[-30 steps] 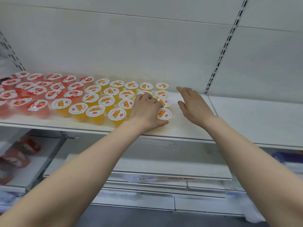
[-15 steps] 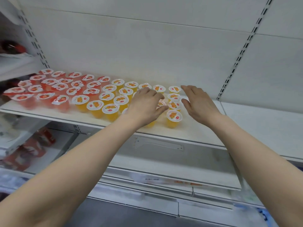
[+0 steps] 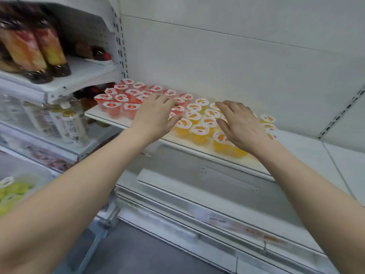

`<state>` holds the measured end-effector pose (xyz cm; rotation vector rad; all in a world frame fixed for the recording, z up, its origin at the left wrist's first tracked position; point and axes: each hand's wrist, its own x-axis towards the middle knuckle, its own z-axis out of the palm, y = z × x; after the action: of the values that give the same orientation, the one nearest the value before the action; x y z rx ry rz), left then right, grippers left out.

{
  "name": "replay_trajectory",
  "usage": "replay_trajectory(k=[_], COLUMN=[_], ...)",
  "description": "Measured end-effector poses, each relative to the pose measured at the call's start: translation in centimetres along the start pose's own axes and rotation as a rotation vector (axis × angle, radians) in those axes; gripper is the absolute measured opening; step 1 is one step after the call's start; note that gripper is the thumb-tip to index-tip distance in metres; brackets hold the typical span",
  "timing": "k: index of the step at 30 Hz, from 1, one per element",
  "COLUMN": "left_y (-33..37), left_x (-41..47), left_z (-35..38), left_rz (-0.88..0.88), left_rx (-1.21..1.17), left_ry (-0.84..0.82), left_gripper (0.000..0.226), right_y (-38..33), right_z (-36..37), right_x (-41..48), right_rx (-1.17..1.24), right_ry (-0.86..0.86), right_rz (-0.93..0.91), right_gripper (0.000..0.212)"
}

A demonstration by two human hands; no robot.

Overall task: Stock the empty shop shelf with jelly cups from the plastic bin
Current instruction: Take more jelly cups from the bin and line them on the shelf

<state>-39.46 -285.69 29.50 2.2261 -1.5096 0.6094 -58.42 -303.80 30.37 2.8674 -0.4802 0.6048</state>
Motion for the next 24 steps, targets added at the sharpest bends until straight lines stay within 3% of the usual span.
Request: replay_trajectory(k=[7,14,24], left_y=[-14.0,-27.5,-38.0], left_x=[-9.6,-21.9,-39.5], left_z=[-5.4,-9.2,-10.9], left_rz=[-0.131,-0.338,-0.764], left_rx=[0.063,0.100,0.101], left_ry=[0.030,-0.040,-0.117], left_gripper=[0.041,0.042,0.034], right_y=[-15.8,-32.8,-52.4], right_z=[3.2,7.9,16.2], right_x=[6.3,10.9,14.4], right_rx=[0.070,0.208,0.435], right_ry=[0.046,0.013,-0.131], right_rz=[-0.184,-0.331,-0.588], right_gripper=[0.051,0.055,0.051])
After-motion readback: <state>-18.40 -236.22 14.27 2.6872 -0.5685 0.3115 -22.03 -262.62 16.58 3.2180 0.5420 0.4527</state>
